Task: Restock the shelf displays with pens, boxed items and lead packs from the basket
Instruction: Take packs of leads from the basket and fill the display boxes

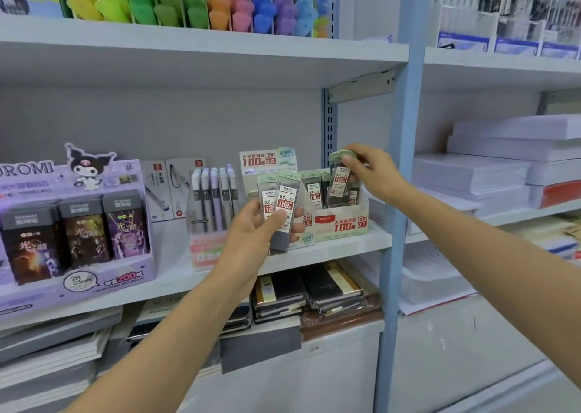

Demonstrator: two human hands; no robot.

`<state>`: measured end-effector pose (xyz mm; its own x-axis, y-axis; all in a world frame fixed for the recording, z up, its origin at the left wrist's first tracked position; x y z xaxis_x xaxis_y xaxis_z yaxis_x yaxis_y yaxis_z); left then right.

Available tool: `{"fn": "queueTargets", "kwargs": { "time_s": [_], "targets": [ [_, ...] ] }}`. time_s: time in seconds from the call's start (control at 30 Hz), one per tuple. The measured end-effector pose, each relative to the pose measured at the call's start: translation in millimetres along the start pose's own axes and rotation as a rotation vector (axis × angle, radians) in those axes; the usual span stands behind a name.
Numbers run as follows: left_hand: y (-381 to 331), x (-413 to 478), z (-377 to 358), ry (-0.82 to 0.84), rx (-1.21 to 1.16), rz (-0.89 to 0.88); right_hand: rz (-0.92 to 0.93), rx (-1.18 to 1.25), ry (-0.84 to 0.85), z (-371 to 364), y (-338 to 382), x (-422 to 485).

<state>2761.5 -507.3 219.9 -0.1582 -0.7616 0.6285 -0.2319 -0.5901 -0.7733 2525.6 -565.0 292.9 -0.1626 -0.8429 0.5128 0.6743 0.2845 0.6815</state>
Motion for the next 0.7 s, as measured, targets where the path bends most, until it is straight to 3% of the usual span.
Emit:
{"fn": "queueTargets", "kwargs": {
  "time_s": [0.27,0.4,0.7],
  "targets": [
    [-3.1,14.3,-4.6,0.012,-0.043,0.016,-0.015,0.076,0.051,4.5,-1.7,18.5],
    [-4.0,18.0,-5.3,0.005,-0.051,0.024,-0.007,-0.015,0.138,-2.4,-6.3,17.9],
    [-2.4,24.2,-8.8,0.027,-0.035,0.023,0.099,-0.121,0.027,30.7,9.3,22.8]
  ]
}}
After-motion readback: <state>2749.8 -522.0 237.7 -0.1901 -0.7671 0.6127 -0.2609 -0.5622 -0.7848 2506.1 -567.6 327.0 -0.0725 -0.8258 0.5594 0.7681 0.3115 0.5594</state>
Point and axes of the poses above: each hand's wrist, its own x-axis towards the middle knuckle, its own z-axis out of the back of the hand, y = z × x, the point moved 6 cm from there along x, towards the middle knuckle, and after that the axes turned 15 degrees about -z, right-handed, at the moved point
